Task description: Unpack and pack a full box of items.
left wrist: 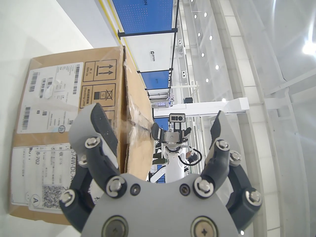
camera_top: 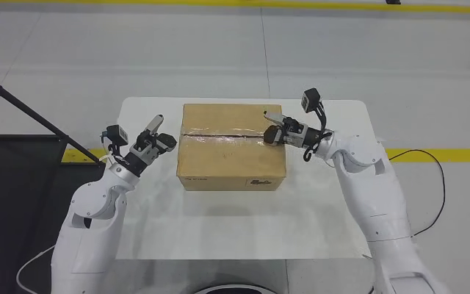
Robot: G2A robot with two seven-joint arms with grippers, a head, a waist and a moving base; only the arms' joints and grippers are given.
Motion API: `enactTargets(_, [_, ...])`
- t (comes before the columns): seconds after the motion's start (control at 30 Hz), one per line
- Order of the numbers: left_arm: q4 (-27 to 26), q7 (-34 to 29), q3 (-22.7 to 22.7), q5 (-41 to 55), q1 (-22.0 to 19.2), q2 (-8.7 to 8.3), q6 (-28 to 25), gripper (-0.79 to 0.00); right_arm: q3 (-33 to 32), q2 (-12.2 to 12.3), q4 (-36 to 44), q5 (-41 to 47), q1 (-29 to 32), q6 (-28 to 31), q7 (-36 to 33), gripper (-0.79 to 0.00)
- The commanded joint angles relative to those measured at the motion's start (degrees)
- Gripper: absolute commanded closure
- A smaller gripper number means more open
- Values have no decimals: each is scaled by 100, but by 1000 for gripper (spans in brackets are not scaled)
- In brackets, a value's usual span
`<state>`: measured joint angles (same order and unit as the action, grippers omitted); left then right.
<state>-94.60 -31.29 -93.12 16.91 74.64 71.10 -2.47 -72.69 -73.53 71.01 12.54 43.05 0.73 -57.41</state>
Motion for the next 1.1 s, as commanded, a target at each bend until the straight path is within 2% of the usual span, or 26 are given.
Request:
enactTargets(0.0, [-24, 3, 1, -1, 18, -7, 1, -785, -108, 31, -19, 53, 48, -34, 18, -785])
enactTargets(0.47, [-80, 1, 6, 22, 66, -51, -2, -785, -533, 181, -44, 327, 321, 64, 36, -785])
enactTargets(1.07, [-91, 12, 31, 31, 8, -104, 24, -785, -613, 271, -24, 635, 562, 242, 138, -785])
